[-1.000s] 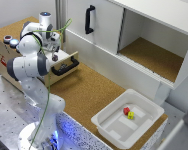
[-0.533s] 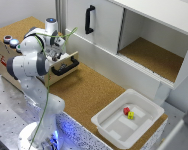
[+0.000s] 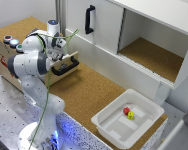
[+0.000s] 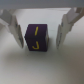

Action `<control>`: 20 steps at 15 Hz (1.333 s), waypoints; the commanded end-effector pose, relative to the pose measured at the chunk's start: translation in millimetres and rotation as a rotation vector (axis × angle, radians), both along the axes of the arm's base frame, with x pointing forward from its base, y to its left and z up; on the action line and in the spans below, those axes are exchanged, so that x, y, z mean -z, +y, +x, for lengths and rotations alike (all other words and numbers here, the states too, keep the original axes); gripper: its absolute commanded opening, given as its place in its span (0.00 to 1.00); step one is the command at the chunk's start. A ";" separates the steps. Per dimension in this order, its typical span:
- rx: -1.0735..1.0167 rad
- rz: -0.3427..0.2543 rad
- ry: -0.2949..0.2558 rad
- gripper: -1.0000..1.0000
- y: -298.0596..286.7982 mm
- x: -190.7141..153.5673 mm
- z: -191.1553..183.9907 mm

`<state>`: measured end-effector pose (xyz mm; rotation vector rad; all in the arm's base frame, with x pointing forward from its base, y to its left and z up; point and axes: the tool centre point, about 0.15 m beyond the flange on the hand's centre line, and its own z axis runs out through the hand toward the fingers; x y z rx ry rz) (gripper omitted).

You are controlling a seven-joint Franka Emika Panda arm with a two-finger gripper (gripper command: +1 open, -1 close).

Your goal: Put the purple object on top of the drawer

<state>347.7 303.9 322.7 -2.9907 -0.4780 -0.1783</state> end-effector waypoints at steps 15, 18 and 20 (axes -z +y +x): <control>-0.383 -0.003 -0.197 0.00 97.1 -171.6 7.2; -0.577 -0.039 -0.119 0.00 128.3 -167.7 0.5; -0.751 -0.095 -0.060 0.00 147.0 -162.9 -5.5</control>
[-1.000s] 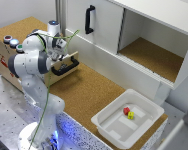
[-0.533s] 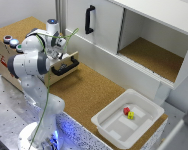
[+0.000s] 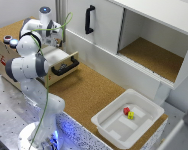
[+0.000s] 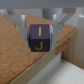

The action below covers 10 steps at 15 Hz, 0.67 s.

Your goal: Put the purple object on top of the drawer

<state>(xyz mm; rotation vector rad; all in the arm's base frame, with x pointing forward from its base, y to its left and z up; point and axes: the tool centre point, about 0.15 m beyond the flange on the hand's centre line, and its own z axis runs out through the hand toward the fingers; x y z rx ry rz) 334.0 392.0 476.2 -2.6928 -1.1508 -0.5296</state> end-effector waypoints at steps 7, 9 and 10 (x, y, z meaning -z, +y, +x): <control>-0.597 -0.477 0.164 0.00 93.7 20.8 13.7; -0.640 -0.490 0.165 0.00 92.5 26.4 11.3; -0.654 -0.471 0.162 0.00 91.7 28.3 9.8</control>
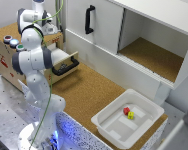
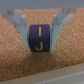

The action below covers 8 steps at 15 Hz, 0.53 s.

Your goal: Put the purple object on top of the drawer

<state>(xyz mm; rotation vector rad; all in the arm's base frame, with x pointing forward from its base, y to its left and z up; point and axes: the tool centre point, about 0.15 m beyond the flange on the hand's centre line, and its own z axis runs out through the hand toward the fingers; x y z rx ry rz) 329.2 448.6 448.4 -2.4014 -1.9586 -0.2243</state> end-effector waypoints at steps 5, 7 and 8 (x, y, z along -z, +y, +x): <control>-0.131 -0.164 0.051 1.00 30.3 -4.8 6.0; -0.121 -0.134 0.017 1.00 28.1 -17.9 3.1; -0.125 -0.113 0.005 1.00 27.5 -26.5 0.3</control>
